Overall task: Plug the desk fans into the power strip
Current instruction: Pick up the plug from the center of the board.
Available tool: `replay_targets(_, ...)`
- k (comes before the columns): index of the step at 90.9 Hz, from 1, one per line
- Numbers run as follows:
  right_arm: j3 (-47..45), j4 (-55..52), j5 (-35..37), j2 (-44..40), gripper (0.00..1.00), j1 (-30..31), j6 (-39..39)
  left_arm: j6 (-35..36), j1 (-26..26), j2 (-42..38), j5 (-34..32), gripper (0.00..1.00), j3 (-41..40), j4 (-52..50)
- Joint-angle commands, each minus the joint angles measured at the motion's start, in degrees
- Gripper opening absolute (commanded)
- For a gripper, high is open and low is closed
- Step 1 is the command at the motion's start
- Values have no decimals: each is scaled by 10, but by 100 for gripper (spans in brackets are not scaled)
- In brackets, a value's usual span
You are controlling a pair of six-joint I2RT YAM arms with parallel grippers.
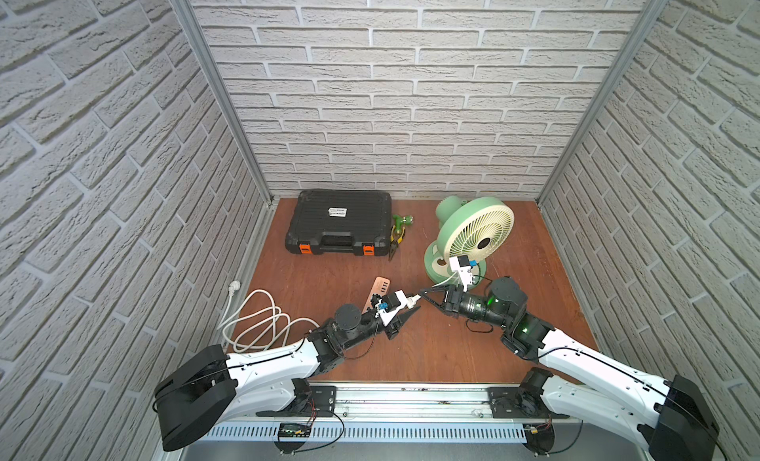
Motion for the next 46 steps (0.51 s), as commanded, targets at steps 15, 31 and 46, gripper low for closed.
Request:
replay_targets(15,-9,73,-28,22,3,-4,29,6,1,-16,-25,76,-4,31)
replay_targets(31,-21,93,-25,20,3,-4,42,19,1,-20,-16,98,2,7)
replay_targets(46,-24,103,-25,20,3,-4,48,1,1,-26,-44,98,2,-5)
